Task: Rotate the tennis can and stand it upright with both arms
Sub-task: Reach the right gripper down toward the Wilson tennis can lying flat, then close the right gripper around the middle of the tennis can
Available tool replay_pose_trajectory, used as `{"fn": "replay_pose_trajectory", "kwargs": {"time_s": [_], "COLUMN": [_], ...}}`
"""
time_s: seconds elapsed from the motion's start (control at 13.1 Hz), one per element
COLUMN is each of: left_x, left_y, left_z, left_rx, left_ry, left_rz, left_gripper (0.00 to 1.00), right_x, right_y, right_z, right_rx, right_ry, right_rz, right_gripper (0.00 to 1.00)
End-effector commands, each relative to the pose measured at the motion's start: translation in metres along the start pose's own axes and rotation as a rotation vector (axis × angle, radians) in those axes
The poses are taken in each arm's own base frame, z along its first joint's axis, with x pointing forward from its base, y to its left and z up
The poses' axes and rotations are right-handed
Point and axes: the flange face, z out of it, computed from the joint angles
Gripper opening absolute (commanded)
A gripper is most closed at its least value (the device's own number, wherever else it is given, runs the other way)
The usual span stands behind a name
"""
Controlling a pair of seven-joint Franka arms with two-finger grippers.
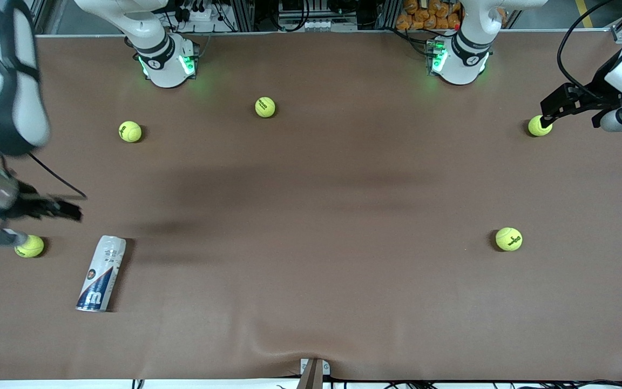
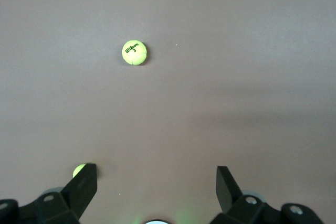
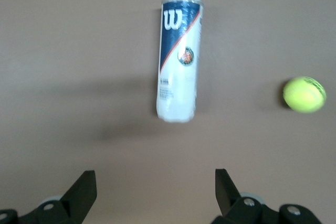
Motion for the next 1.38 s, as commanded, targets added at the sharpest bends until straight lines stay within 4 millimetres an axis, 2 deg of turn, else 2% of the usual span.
{"fn": "replay_pose_trajectory", "kwargs": {"time_s": [0.0,0.15,0.31,0.46,0.76,1.15,1.22,1.3], "left_x": [0.002,0.003,0.005,0.005,0.008,0.008,0.008,0.008], "left_y": [-0.002,-0.002,-0.001,0.000,0.004,0.006,0.007,0.006], "left_z": [-0.001,0.002,0.004,0.005,0.008,0.009,0.009,0.009], "left_rx": [0.013,0.014,0.015,0.015,0.015,0.015,0.015,0.015], "left_ry": [0.006,0.000,-0.003,-0.005,-0.009,-0.011,-0.011,-0.011], "left_rz": [0.010,0.011,0.011,0.011,0.008,0.009,0.009,0.008], "left_gripper": [1.00,1.00,1.00,1.00,1.00,1.00,1.00,1.00], "right_x": [0.027,0.040,0.047,0.052,0.051,0.049,0.049,0.049], "right_y": [-0.003,-0.005,-0.003,-0.001,0.018,0.025,0.025,0.023], "right_z": [0.066,0.118,0.152,0.173,0.215,0.236,0.239,0.238], "right_rx": [-0.027,-0.038,-0.048,-0.053,-0.063,-0.048,-0.026,-0.020], "right_ry": [0.016,0.037,0.069,0.095,0.090,0.075,0.080,0.080], "right_rz": [0.002,-0.001,-0.005,-0.027,-0.007,-0.008,0.007,-0.030], "right_gripper": [1.00,1.00,1.00,1.00,1.00,1.00,0.88,0.55]}}
